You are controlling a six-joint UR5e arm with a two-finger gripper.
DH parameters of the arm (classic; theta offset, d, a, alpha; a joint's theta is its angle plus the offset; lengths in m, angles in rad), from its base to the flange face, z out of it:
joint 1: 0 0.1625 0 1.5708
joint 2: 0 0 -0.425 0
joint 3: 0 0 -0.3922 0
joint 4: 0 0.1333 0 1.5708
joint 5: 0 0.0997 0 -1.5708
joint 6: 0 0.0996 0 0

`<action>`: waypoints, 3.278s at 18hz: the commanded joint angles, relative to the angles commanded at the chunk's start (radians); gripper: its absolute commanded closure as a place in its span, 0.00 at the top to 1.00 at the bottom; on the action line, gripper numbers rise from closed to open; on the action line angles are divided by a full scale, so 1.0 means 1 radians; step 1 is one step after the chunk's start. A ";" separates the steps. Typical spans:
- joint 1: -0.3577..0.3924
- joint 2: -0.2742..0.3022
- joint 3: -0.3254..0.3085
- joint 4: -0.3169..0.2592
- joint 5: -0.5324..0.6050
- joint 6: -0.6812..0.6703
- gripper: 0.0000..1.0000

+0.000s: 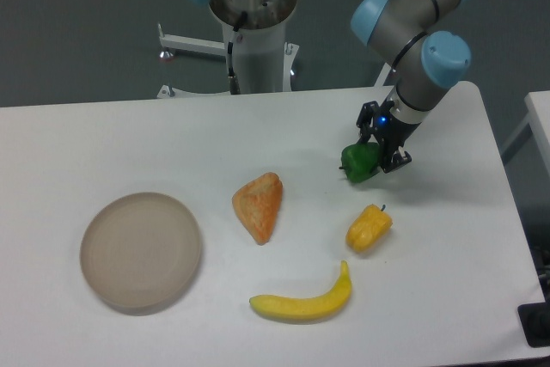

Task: Place the green pepper on the table

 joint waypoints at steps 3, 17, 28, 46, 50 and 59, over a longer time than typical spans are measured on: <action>-0.005 0.002 -0.002 0.002 0.005 0.000 0.37; -0.005 0.006 -0.018 0.005 0.009 -0.002 0.37; -0.005 0.008 -0.018 0.008 0.011 -0.002 0.75; -0.029 -0.023 0.244 0.041 0.167 -0.050 1.00; -0.064 -0.060 0.317 0.041 0.206 -0.123 1.00; -0.103 -0.112 0.414 0.040 0.210 -0.207 1.00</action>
